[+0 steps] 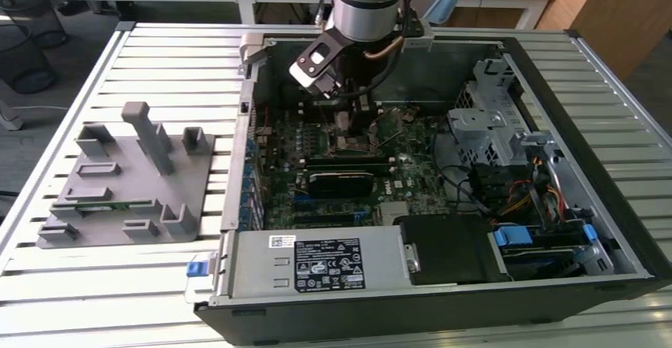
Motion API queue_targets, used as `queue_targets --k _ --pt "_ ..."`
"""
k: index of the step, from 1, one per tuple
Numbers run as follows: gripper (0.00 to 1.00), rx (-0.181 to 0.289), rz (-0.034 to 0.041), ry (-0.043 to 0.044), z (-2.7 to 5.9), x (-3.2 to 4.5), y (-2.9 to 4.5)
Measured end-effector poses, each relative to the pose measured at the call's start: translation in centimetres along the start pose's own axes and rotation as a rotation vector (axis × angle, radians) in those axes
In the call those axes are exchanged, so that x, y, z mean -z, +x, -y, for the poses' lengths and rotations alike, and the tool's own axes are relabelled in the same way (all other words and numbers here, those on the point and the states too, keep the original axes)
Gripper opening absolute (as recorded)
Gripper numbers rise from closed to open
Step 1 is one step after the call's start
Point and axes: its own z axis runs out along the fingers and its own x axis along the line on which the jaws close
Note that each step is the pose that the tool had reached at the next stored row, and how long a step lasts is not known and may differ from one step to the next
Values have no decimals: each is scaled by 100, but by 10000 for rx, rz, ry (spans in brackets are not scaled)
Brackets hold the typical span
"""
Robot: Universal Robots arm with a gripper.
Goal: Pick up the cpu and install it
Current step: 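Place the cpu into insertion slot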
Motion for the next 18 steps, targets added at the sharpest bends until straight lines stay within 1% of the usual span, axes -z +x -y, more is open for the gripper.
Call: queue_targets --k 7,12,16,18 --pt "54 0 1 0 -6 -31 6" --pt "54 0 -2 -1 -17 -77 39" --pt "54 1 0 -1 -18 -108 52" --pt "54 1 -13 0 -18 -116 52"
